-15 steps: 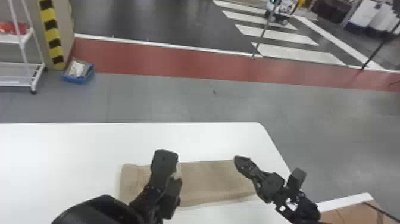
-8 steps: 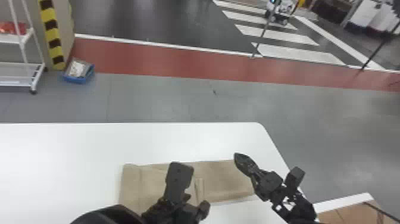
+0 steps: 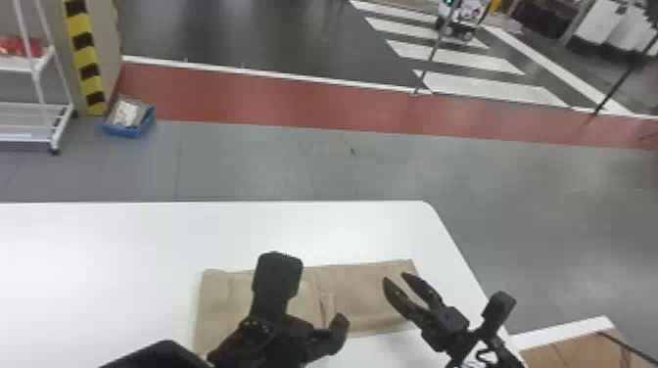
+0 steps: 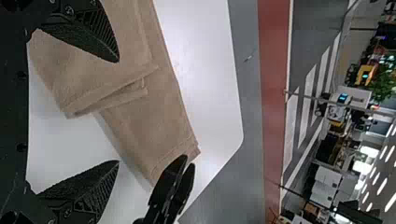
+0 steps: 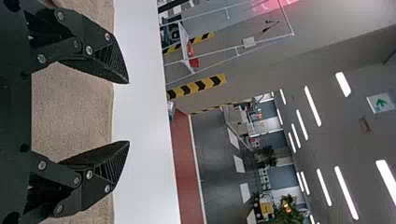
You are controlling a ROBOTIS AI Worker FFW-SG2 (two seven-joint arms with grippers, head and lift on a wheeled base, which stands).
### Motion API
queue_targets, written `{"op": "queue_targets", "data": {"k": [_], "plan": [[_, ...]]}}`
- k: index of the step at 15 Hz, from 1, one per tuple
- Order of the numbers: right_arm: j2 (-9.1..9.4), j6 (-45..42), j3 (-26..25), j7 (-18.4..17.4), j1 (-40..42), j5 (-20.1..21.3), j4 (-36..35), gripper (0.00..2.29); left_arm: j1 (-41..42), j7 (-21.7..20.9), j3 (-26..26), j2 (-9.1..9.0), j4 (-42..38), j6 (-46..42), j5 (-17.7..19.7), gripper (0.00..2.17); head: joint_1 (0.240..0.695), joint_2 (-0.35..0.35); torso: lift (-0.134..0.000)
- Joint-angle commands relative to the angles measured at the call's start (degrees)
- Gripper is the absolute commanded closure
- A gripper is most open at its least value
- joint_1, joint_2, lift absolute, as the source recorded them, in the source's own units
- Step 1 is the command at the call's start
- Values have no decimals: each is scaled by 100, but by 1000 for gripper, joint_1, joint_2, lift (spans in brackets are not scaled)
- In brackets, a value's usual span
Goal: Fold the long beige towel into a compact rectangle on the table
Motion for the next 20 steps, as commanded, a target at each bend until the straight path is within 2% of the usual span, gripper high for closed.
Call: {"op": "queue_targets", "data": {"k": [1, 2, 3, 4, 5, 7, 9, 10, 13, 16, 20], "plan": [[418, 1164, -125, -150, 150, 7, -630, 140, 330, 18, 294, 595, -415, -469, -187, 124, 695, -350, 0], [576, 1481, -55, -256, 194, -19, -753, 194, 524, 1, 514, 832, -591, -662, -205, 124, 695, -350, 0], [804, 2166, -64, -458, 317, -19, -1333, 232, 673, -105, 725, 920, -608, -715, -187, 124, 695, -350, 0], [998, 2623, -11, -660, 484, -19, -1843, 286, 849, -281, 980, 929, -617, -873, -187, 124, 695, -350, 0], [1021, 3150, 139, -941, 695, -46, -2441, 289, 972, -430, 1173, 929, -617, -996, -187, 124, 695, -350, 0], [1021, 3731, 640, -1662, 1178, -406, -3495, 289, 1157, -588, 1419, 938, -617, -1154, -152, 124, 695, -350, 0], [1021, 4258, 991, -2154, 1389, -503, -4023, 475, 1192, -659, 1507, 1052, -608, -1295, -38, 124, 695, -350, 0], [1021, 4609, 1097, -2348, 1389, -494, -4155, 481, 1209, -667, 1533, 1078, -608, -1312, 6, 124, 695, -336, 0], [1021, 4961, 1554, -3112, 1363, -19, -4304, 529, 1262, -711, 1630, 1105, -608, -1365, 50, 124, 695, -283, 0], [1021, 5119, 1615, -3385, 1196, 113, -4260, 529, 1271, -711, 1630, 1131, -600, -1435, 85, 124, 695, -250, 0], [1021, 5576, 1571, -3481, 1002, 121, -4172, 532, 1236, -738, 1656, 1131, -547, -1453, 129, 124, 695, -244, 0]]}}
